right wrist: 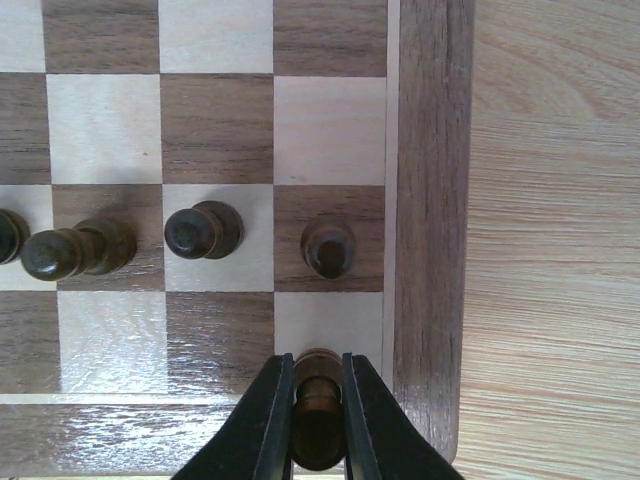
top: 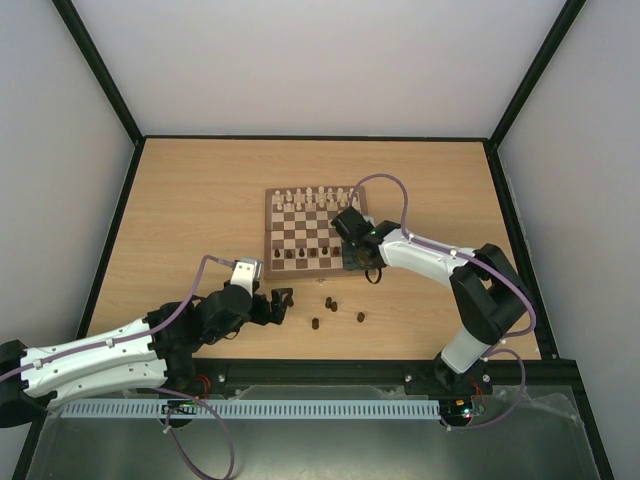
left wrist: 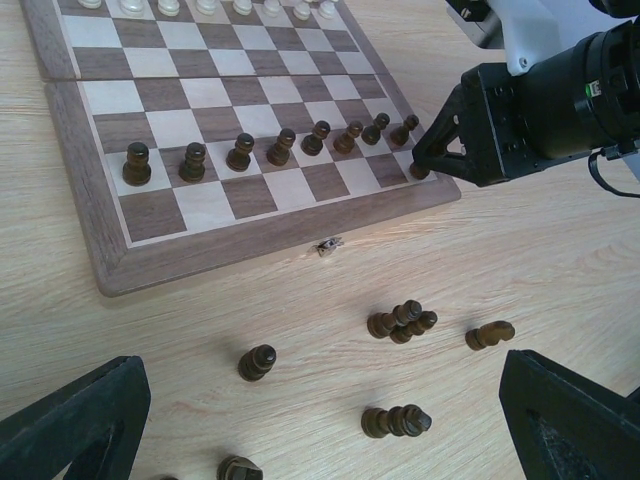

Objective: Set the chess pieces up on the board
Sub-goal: Place the chess piece on the chessboard, then pick up the chess piece at the center of the board.

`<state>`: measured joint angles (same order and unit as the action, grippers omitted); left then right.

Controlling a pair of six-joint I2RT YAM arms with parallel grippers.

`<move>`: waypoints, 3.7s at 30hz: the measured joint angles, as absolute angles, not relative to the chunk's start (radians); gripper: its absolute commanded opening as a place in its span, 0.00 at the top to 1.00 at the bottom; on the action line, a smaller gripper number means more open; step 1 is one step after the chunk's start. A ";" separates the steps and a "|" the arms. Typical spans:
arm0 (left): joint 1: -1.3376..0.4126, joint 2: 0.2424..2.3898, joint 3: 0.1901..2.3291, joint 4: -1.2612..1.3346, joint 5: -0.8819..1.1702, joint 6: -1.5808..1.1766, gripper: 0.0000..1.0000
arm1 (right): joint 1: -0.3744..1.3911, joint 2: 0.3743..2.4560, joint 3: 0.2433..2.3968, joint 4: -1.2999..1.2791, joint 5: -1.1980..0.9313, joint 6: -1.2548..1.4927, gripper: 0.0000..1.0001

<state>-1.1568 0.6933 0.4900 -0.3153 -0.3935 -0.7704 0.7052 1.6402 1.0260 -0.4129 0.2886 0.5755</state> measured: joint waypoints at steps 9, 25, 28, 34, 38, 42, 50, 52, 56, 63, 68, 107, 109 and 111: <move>-1.155 0.693 0.490 -0.315 -0.393 -0.770 0.01 | 0.686 1.647 1.026 -0.412 0.288 0.563 0.91; -1.144 0.694 0.483 -0.315 -0.393 -0.770 0.01 | 0.682 1.657 1.031 -0.398 0.272 0.553 0.74; -1.144 0.694 0.483 -0.314 -0.393 -0.770 0.01 | 0.682 1.651 1.031 -0.398 0.271 0.553 0.63; -1.144 0.694 0.483 -0.320 -0.395 -0.770 0.01 | 0.682 1.540 0.987 -0.390 0.259 0.555 0.39; -1.137 0.701 0.484 -0.323 -0.402 -0.767 0.01 | 0.682 1.435 0.932 -0.384 0.241 0.559 0.32; -1.113 0.732 0.493 -0.326 -0.406 -0.765 0.01 | 0.691 1.358 0.867 -0.374 0.216 0.561 0.31; -1.013 0.854 0.510 -0.346 -0.369 -0.784 0.01 | 0.712 1.228 0.786 -0.366 0.204 0.561 0.28; -1.004 0.881 0.512 -0.357 -0.355 -0.801 0.01 | 0.714 1.213 0.767 -0.360 0.212 0.564 0.26; -1.003 0.897 0.511 -0.389 -0.291 -0.854 0.01 | 0.716 1.200 0.705 -0.327 0.217 0.566 0.24; -1.054 0.706 0.485 -0.488 -0.233 -0.969 0.01 | 0.718 1.216 0.672 -0.300 0.204 0.559 0.23; -1.087 0.543 0.412 -0.578 -0.224 -1.045 0.01 | 0.728 1.200 0.672 -0.284 0.192 0.557 0.13; -1.224 1.007 0.376 -0.415 -0.432 -1.148 0.50 | 0.749 1.097 0.662 -0.263 0.186 0.559 0.01; -1.224 1.027 0.386 -0.409 -0.439 -1.143 0.50 | 0.749 1.097 0.662 -0.263 0.185 0.559 0.01; -1.224 1.047 0.396 -0.402 -0.443 -1.136 0.50 | 0.749 1.097 0.662 -0.263 0.184 0.559 0.01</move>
<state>-1.2240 1.0473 0.3958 -0.4019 -0.4431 -1.1358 0.7486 1.0973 0.6624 -0.2630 0.1841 0.5591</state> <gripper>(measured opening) 0.502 0.986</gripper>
